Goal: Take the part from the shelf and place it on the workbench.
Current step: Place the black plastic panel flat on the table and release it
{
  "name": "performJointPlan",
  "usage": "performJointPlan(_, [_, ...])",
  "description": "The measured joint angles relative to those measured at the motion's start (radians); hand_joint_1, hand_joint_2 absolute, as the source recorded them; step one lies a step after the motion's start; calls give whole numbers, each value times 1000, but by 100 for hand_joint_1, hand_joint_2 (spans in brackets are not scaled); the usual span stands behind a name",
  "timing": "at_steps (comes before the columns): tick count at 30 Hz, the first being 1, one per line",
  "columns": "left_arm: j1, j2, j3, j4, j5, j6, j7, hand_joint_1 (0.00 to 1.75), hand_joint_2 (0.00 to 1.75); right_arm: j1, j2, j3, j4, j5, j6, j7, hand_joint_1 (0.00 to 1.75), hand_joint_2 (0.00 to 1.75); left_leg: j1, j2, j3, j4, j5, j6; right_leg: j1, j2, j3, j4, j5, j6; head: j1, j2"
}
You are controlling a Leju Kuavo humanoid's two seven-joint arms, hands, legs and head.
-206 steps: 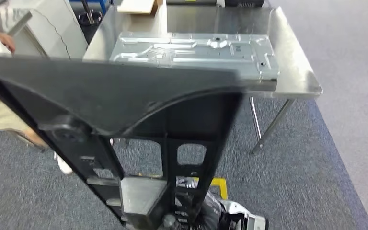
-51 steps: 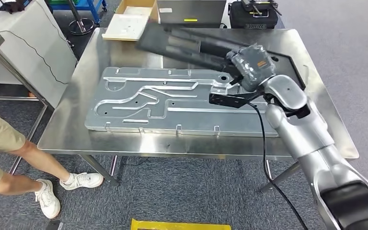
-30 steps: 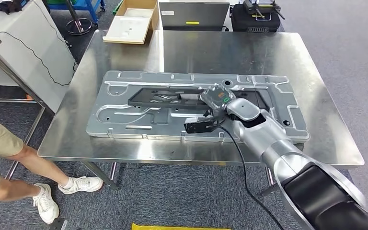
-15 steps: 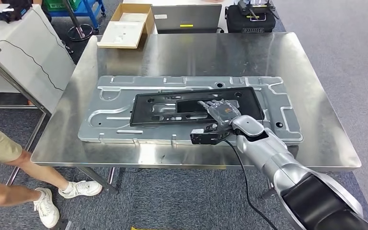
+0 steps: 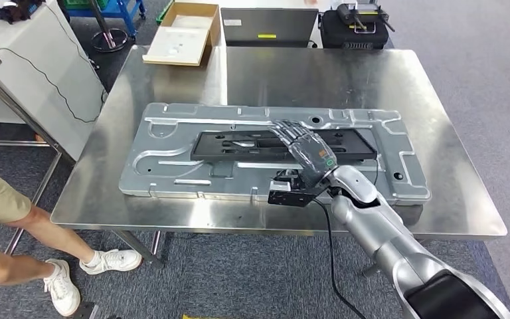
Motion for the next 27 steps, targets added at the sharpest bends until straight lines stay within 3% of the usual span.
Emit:
performJointPlan(2, [1, -1, -1, 0, 0, -2, -2, 0, 0, 41, -12, -22, -67, -49, -3, -35, 0, 0, -1, -1, 1, 4, -3, 3, 0, 0, -43, 88, -25, 1, 0, 0])
performJointPlan(3, [2, -2, -1, 0, 0, -4, -4, 0, 0, 68, -19, -39, -118, -87, -4, -57, 0, 0, -1, -2, 2, 6, -6, 3, 0, 0, -43, 84, -11, 0, 0, 0])
performJointPlan(4, [3, -2, -1, 0, 1, -6, -8, 0, 0, 101, -27, -61, -185, -133, -4, -77, 0, 0, 0, -4, 3, 9, -9, 1, -1, -1, -26, 48, 17, -2, 0, 0])
performJointPlan(6, [5, -2, -1, 0, 5, -11, -21, 0, 0, 173, -43, -120, -365, -233, -1, -99, 0, 0, -2, -6, 7, 17, -19, -6, 1, -3, 38, -88, 81, -7, 0, 0])
performJointPlan(7, [6, -2, -1, 0, 10, -14, -30, 0, 0, 208, -52, -155, -458, -273, -3, -107, 0, 0, -4, -8, 7, 20, -23, -11, 2, -4, 64, -140, 97, -10, 0, 0])
performJointPlan(8, [9, -2, -1, 0, 17, -18, -41, 0, 0, 253, -64, -201, -558, -299, -10, -116, 0, 0, -6, -9, 8, 22, -26, -15, 4, -5, 79, -171, 101, -13, 0, 0])
performJointPlan(10, [23, -2, 4, 0, 38, -24, -65, 0, 0, 375, -98, -318, -735, -305, -49, -140, 0, 0, -6, -15, 12, 21, -31, -22, 6, -8, 88, -181, 93, -22, 0, 0])
performJointPlan(12, [50, -2, 16, 0, 62, -24, -86, 0, 0, 547, -125, -470, -879, -309, -86, -178, 0, 0, -4, -15, 14, 37, -54, -31, 5, -16, 102, -187, 87, -34, 0, 0])
performJointPlan(14, [77, -2, 32, 0, 81, -17, -94, 0, 0, 720, -125, -642, -961, -338, -75, -228, 0, 0, -1, -7, -19, 126, -113, -39, 3, -22, 113, -190, 82, -44, 0, 0])
performJointPlan(16, [95, -4, 49, 0, 93, -6, -92, 0, 0, 853, -103, -819, -991, -348, -14, -268, 0, 0, 0, -3, -79, 260, -177, -44, 5, -24, 115, -190, 78, -48, 0, 0])
performJointPlan(17, [101, -5, 57, 0, 95, -2, -90, 0, 0, 904, -85, -906, -997, -346, 20, -278, 0, 0, 0, -3, -97, 300, -188, -44, 7, -23, 115, -190, 77, -48, 0, 0])
performJointPlan(18, [106, -7, 62, 0, 96, 0, -89, 0, 0, 943, -68, -983, -1001, -343, 47, -283, 0, 0, -1, -3, -98, 301, -178, -41, 8, -22, 116, -190, 77, -48, 0, 0])
performJointPlan(19, [109, -8, 67, 0, 96, 2, -88, 0, 0, 975, -53, -1052, -1004, -338, 66, -285, 0, 0, -2, -4, -78, 263, -151, -34, 11, -21, 117, -190, 77, -48, 0, 0])
performJointPlan(21, [110, -9, 74, 0, 96, 6, -86, 0, 0, 1011, -26, -1156, -1011, -306, 100, -284, 0, 0, -11, -4, -1, 117, -88, -10, 15, -16, 121, -191, 78, -48, 0, 0])
performJointPlan(23, [107, -9, 84, -1, 97, 12, -83, 0, 0, 1012, 16, -1259, -1006, -233, 165, -280, 0, 0, -20, 0, 48, 22, -59, 11, 13, -10, 123, -192, 82, -42, 0, 0])
performJointPlan(25, [105, -9, 93, -1, 99, 18, -83, 0, 0, 1003, 64, -1385, -974, -143, 227, -279, 0, 0, -27, 2, 53, 6, -51, 18, 8, -11, 124, -195, 87, -30, 0, 0])
performJointPlan(27, [108, -10, 105, -1, 101, 21, -85, 0, 0, 997, 96, -1508, -920, -73, 245, -282, 0, 0, -22, 2, 58, -16, -32, 23, 7, -14, 122, -188, 77, -19, -1, 0])
